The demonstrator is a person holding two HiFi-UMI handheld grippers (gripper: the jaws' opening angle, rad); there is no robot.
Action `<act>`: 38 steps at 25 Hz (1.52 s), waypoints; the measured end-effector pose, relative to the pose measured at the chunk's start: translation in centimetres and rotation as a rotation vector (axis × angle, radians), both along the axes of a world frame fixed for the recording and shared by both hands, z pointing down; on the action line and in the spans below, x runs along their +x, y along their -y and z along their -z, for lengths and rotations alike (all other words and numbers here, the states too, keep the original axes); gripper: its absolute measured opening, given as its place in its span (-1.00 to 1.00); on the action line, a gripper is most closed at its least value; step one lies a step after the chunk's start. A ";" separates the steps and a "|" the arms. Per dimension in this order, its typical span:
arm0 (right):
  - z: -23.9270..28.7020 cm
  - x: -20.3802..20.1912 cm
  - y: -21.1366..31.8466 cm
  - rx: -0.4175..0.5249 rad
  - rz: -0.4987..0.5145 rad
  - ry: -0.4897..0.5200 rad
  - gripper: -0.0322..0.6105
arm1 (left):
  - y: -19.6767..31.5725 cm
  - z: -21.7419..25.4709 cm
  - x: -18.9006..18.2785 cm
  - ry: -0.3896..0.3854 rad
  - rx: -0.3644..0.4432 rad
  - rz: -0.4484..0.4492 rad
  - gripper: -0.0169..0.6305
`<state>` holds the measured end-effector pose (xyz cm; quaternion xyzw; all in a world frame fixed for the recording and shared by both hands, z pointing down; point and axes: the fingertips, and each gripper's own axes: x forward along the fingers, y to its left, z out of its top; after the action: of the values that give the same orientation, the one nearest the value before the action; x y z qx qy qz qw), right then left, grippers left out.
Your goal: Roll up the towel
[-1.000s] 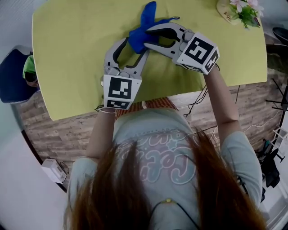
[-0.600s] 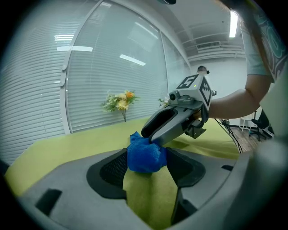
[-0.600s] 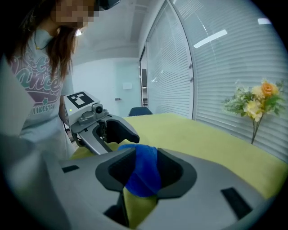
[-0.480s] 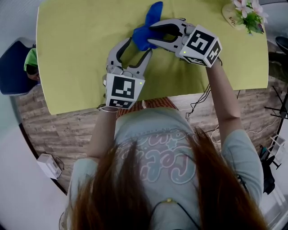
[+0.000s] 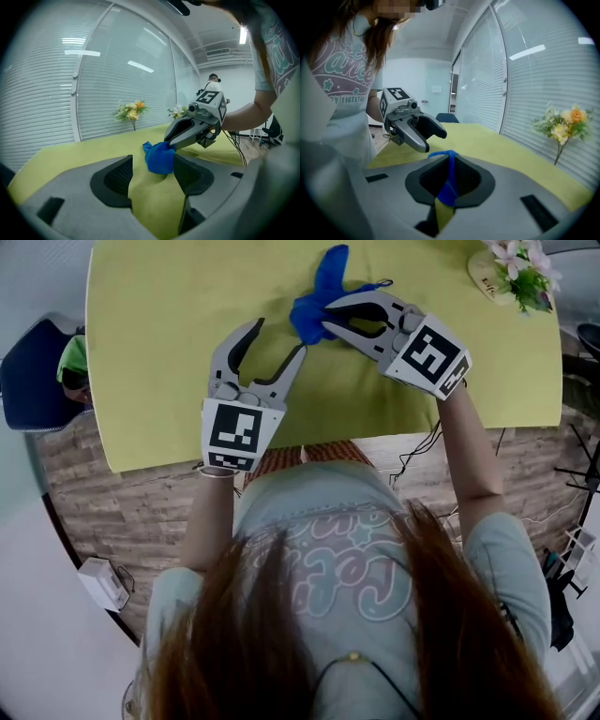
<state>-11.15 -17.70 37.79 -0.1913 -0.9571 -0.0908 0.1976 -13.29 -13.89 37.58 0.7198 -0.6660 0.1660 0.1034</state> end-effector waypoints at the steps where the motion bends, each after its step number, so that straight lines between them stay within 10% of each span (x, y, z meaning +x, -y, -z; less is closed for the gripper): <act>1: 0.7 0.1 -0.2 0.028 0.003 0.028 -0.79 | -0.1 0.2 -0.3 0.004 0.003 -0.002 -0.20; 4: 3.7 0.7 -0.6 0.147 0.039 0.147 -0.79 | -0.2 1.3 -0.6 0.010 0.024 -0.018 -0.20; 8: 8.9 1.3 -0.9 0.066 -0.034 0.301 -0.79 | 0.2 2.9 0.2 0.034 0.052 -0.098 -0.20; 17: 13.4 3.9 -1.9 0.141 -0.061 0.355 -0.79 | 2.0 3.6 2.7 0.075 0.056 -0.253 -0.20; 22: 11.4 5.7 -1.9 0.176 -0.127 0.301 -0.79 | 2.7 2.9 2.7 0.170 0.032 -0.303 -0.80; 29: 1.9 10.1 -1.7 0.351 -0.149 -0.013 -0.79 | 0.7 -2.7 5.7 0.172 -0.171 -0.528 -0.65; 38: -1.9 11.6 -3.2 0.308 -0.171 -0.069 -0.79 | 3.9 0.0 2.5 -0.039 -0.080 -0.470 -0.46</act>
<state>0.41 -14.48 39.72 -0.0796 -0.9373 -0.2126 0.2643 -10.83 -17.83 37.54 0.8534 -0.4711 0.1978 0.1035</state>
